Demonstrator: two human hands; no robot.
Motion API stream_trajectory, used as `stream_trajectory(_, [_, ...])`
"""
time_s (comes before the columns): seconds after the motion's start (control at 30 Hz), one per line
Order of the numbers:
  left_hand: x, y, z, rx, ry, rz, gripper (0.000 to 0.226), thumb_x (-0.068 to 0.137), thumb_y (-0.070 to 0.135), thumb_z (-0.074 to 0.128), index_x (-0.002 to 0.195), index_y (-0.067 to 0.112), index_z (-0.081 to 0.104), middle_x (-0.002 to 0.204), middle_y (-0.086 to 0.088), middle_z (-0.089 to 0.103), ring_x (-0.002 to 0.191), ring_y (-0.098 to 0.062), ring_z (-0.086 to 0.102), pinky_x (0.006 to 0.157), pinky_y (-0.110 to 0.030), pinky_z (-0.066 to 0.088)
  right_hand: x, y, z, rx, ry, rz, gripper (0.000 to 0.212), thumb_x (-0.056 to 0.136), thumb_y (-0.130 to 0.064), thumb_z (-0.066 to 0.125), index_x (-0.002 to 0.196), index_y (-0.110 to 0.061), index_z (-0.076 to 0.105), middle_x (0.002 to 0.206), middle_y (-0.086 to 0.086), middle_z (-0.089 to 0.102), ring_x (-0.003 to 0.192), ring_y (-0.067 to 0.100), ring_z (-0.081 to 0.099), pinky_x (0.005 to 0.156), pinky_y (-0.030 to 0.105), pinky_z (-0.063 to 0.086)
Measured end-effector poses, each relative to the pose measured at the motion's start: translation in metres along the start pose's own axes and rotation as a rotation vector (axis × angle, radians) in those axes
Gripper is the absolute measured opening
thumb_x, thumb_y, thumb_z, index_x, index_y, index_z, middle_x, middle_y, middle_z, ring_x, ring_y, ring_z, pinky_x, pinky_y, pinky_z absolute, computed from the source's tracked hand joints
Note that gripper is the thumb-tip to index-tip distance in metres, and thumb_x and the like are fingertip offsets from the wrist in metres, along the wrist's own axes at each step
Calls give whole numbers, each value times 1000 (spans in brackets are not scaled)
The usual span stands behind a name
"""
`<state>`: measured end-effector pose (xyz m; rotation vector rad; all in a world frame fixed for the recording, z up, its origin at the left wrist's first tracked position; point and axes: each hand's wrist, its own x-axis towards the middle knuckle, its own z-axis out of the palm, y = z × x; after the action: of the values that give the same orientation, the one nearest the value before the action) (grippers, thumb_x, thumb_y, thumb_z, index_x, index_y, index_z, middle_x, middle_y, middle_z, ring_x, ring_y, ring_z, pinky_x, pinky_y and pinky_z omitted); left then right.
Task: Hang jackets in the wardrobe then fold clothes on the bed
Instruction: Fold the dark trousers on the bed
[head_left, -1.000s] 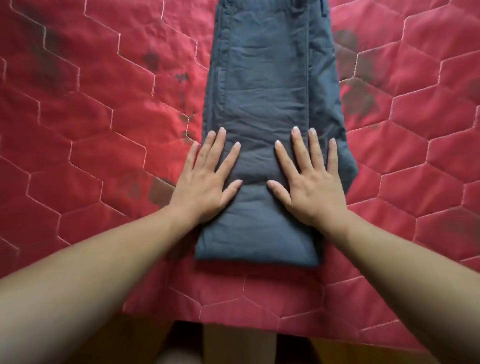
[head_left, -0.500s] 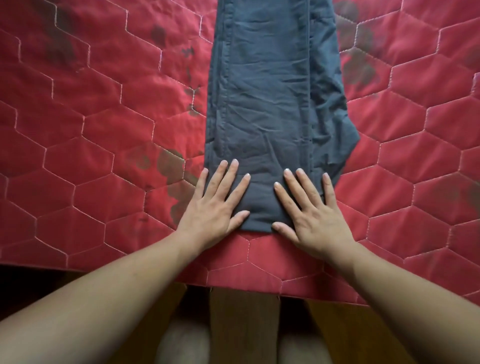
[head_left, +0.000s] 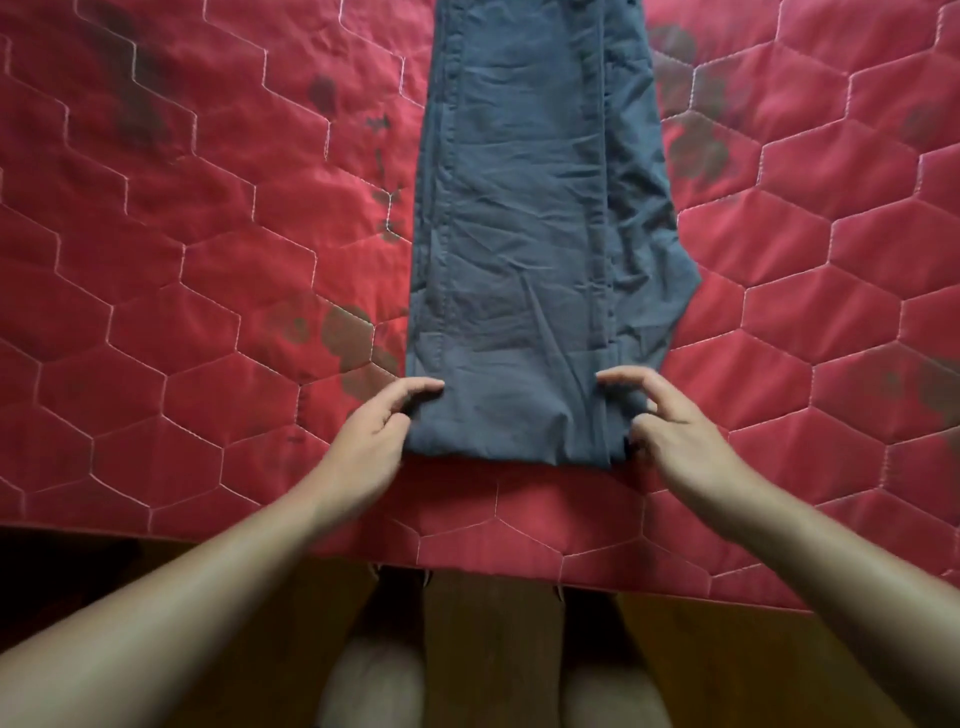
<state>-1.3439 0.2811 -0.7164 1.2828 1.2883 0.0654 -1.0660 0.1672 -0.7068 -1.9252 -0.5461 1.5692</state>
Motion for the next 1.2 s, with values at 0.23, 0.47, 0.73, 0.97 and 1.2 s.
stream_trajectory(0.23, [3, 2, -31, 619, 12, 501, 73, 72, -19, 65, 134, 19, 64, 112, 11, 68, 101, -12, 66, 92, -19, 47, 1, 12, -39, -1094, 63, -904, 42, 86, -9, 45, 118, -12, 72, 93, 0, 69, 100, 35, 62, 78, 47, 50])
stream_trajectory(0.47, [44, 77, -51, 285, 246, 598, 21, 82, 23, 73, 103, 24, 69, 98, -7, 54, 88, -8, 56, 81, -17, 46, 26, -66, -51, -593, 284, -807, 24, 80, -13, 67, 103, -18, 72, 131, 5, 48, 123, 31, 51, 104, 40, 42])
stream_trajectory(0.73, [152, 146, -56, -546, -126, 142, 47, 95, 19, 62, 139, 4, 54, 133, -18, 64, 122, -32, 63, 99, -44, 55, 134, -157, -78, 250, -287, -213, 43, 88, -32, 70, 125, -9, 65, 121, 10, 71, 114, 25, 68, 105, 41, 49])
stream_trajectory(0.97, [124, 72, -39, -431, -153, -40, 53, 80, 3, 71, 132, -1, 57, 126, -17, 69, 121, -32, 64, 109, -47, 46, 132, -96, -82, 30, -436, 143, 61, 41, -28, 100, 95, -7, 78, 101, 16, 76, 88, 27, 73, 79, 34, 59])
stream_trajectory(1.2, [158, 136, -54, -273, -13, 297, 21, 103, 12, 53, 121, 20, 58, 117, 5, 72, 114, -13, 66, 101, -31, 52, 137, -151, -75, 185, -108, -148, 15, 96, -6, 59, 100, -18, 68, 86, -3, 77, 75, 9, 71, 71, 24, 60])
